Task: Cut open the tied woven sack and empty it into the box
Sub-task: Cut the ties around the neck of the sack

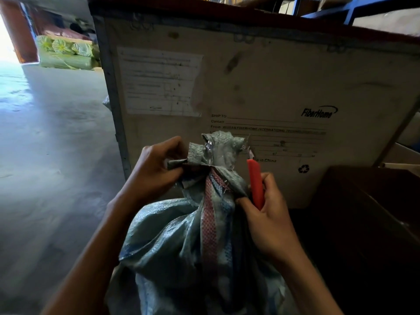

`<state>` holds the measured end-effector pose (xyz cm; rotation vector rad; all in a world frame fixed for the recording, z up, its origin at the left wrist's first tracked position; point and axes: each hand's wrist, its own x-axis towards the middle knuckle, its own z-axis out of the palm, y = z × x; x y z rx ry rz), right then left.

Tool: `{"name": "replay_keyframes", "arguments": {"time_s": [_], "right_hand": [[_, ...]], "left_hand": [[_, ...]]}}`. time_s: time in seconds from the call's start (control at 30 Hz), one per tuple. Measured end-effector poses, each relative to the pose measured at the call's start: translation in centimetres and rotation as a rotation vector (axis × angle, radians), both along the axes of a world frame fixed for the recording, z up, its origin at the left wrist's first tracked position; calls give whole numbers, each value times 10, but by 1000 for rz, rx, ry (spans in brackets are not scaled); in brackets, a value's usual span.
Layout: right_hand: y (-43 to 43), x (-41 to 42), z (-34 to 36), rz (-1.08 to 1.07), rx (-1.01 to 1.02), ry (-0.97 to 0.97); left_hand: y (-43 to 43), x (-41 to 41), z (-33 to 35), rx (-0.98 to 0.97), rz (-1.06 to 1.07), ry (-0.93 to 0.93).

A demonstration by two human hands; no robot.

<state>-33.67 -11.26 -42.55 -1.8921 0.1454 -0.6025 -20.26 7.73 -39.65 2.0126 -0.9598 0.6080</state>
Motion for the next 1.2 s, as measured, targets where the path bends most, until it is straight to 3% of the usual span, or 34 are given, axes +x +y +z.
{"name": "replay_keyframes", "arguments": {"time_s": [0.13, 0.3, 0.47, 0.53, 0.67, 0.8, 1.0, 1.13, 1.2], "right_hand": [[2, 3, 0, -28, 9, -26], [0, -1, 0, -119, -26, -31], [8, -10, 5, -34, 116, -1], [10, -11, 7, 1, 200, -5], [16, -13, 13, 87, 406, -41], [20, -12, 9, 2, 285, -118], [9, -5, 2, -198, 126, -110], [3, -3, 3, -107, 220, -61], [0, -3, 2, -151, 165, -84]], "left_hand": [[-3, -1, -2, -52, -57, 32], [-2, 2, -6, 165, 46, 95], [-22, -16, -7, -177, -233, 744], [-31, -18, -10, -299, -248, 882], [-39, -14, -19, -790, -436, 1275], [-42, -13, -33, -946, -669, 1634], [-48, -16, -41, -918, -705, 1661], [-57, -25, -40, -851, -680, 1656], [-65, -31, -36, -872, -606, 1530]]}}
